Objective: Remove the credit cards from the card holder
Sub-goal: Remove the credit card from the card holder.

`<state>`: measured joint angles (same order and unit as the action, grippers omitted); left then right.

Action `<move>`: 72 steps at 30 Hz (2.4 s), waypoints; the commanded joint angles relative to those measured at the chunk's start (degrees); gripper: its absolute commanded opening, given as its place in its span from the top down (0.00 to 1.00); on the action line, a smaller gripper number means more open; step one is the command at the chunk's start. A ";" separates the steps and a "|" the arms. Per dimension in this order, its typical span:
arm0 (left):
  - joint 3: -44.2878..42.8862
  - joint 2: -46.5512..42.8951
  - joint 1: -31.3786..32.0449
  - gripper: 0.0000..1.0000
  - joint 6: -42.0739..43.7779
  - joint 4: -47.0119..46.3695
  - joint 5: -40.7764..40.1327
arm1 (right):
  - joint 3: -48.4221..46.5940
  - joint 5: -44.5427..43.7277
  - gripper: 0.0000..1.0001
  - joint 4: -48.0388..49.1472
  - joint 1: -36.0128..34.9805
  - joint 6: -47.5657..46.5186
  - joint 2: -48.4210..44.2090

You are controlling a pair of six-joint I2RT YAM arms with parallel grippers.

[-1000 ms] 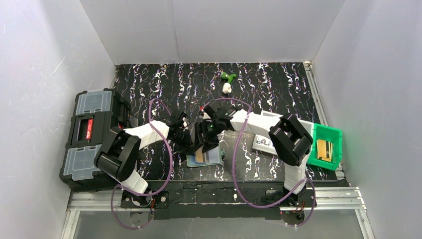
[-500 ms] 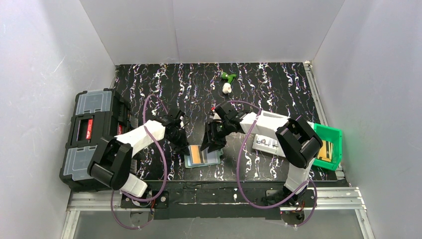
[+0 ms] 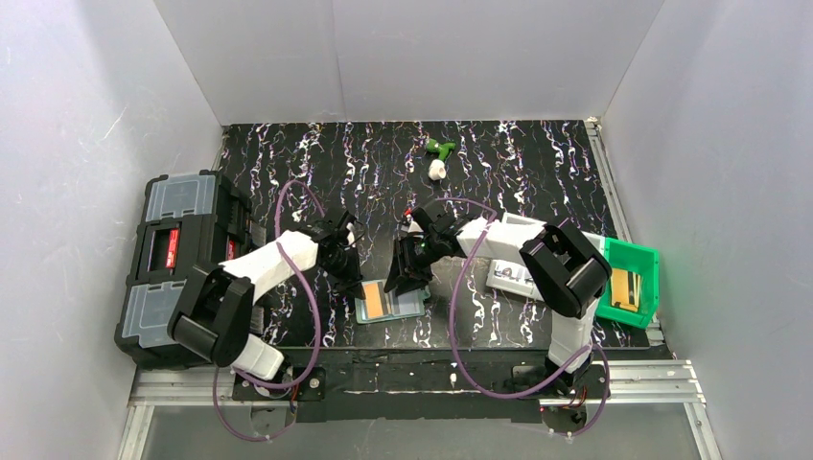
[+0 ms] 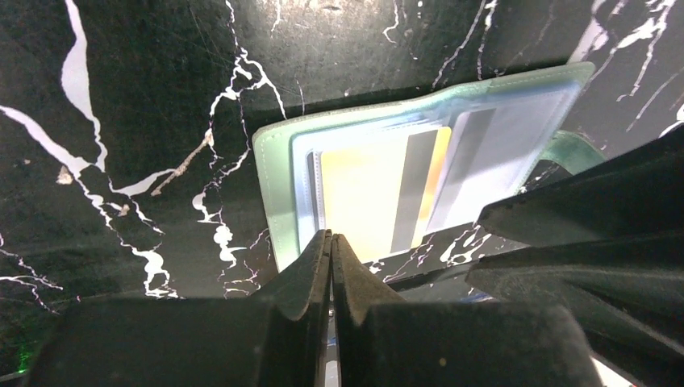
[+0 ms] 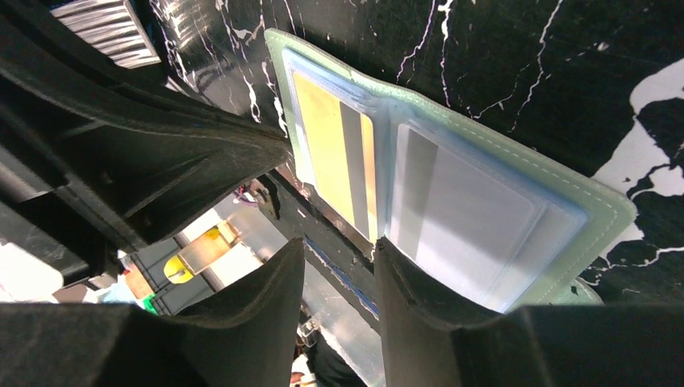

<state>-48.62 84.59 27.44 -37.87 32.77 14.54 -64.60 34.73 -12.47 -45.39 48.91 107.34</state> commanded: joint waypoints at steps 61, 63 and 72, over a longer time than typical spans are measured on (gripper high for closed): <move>3.57 11.21 1.30 1.00 -5.92 -3.60 -4.85 | 10.50 9.38 0.82 20.89 3.55 7.71 3.48; 3.65 11.27 1.31 1.00 -5.90 -3.60 -4.89 | 10.38 9.40 0.85 20.90 3.55 7.77 3.50; 3.97 11.96 1.30 1.00 -6.29 -2.99 -6.26 | 10.66 6.22 0.99 17.53 3.67 5.66 1.49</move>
<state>-48.12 91.94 28.05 -45.24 27.08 18.75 -52.41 43.10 7.77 -41.65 56.52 110.13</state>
